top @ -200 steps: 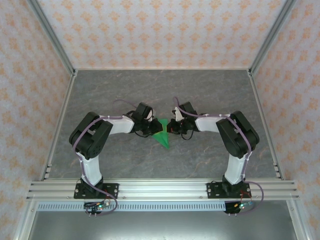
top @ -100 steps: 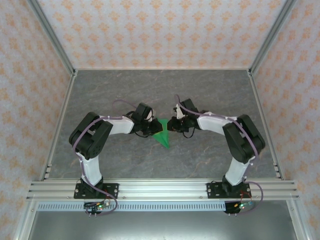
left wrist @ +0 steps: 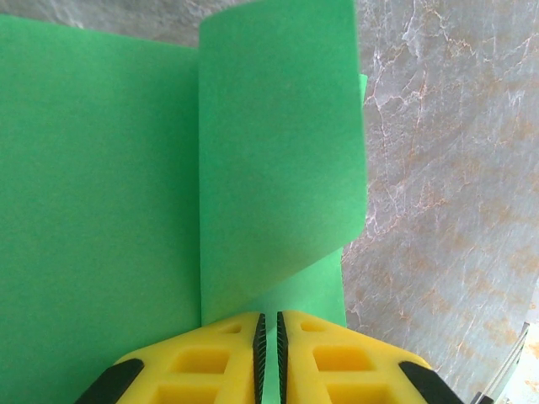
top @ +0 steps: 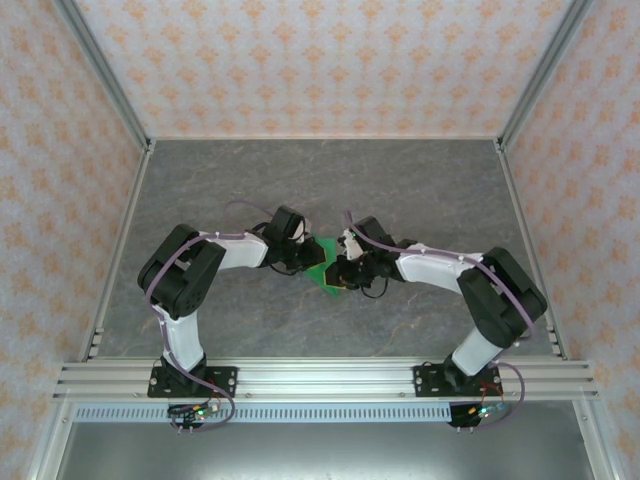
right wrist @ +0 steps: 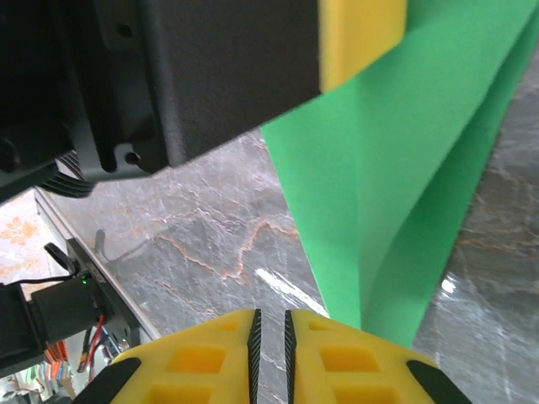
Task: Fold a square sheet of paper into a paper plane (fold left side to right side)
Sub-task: Fold the triangle at the center of the table.
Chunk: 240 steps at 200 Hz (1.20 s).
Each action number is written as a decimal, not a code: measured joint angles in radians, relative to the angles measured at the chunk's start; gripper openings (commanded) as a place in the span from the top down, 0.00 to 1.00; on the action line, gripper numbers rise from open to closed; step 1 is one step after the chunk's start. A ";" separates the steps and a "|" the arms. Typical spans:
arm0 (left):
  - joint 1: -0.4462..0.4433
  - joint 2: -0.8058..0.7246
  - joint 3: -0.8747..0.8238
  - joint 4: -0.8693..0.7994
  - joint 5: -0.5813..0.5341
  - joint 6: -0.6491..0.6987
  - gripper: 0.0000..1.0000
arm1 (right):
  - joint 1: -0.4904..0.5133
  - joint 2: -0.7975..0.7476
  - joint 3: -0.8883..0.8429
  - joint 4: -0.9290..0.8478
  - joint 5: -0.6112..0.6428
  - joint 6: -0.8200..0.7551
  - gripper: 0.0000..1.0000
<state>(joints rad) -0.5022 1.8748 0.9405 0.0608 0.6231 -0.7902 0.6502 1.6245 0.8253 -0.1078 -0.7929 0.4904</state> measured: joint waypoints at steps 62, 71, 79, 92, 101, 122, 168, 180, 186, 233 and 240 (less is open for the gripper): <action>0.000 0.000 0.000 0.000 0.000 0.000 0.83 | 0.000 0.050 0.001 0.021 0.004 0.008 0.81; 0.000 0.000 0.000 0.000 0.000 0.000 0.83 | 0.001 0.058 0.002 0.014 0.008 0.004 0.81; 0.000 0.000 0.000 0.000 0.000 0.001 0.83 | 0.002 0.064 0.002 0.007 0.012 0.001 0.81; 0.000 0.000 0.000 0.000 0.000 0.003 0.83 | 0.004 0.074 0.002 -0.003 0.019 -0.007 0.81; 0.000 0.000 0.000 0.000 0.000 0.004 0.83 | 0.005 0.080 0.002 -0.006 0.023 -0.012 0.81; 0.000 0.000 0.000 0.000 0.000 0.004 0.83 | 0.006 0.090 0.003 -0.008 0.032 -0.019 0.82; 0.000 0.000 0.000 0.000 0.000 0.004 0.83 | 0.008 0.092 0.003 -0.018 0.051 -0.035 0.81; 0.000 0.000 0.000 0.000 0.000 0.004 0.83 | 0.011 0.092 0.004 -0.020 0.053 -0.039 0.82; 0.000 0.000 0.000 0.000 0.000 0.004 0.83 | 0.011 0.092 0.004 -0.022 0.056 -0.041 0.82; 0.000 0.000 0.000 0.000 0.000 0.006 0.83 | 0.016 0.104 0.008 -0.026 0.060 -0.050 0.82; 0.000 0.000 0.000 0.000 0.000 0.006 0.83 | 0.017 0.104 0.008 -0.026 0.060 -0.050 0.82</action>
<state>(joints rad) -0.5022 1.8748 0.9405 0.0608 0.6231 -0.7841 0.6670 1.7287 0.8333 -0.1341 -0.7330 0.4408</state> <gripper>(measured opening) 0.167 0.184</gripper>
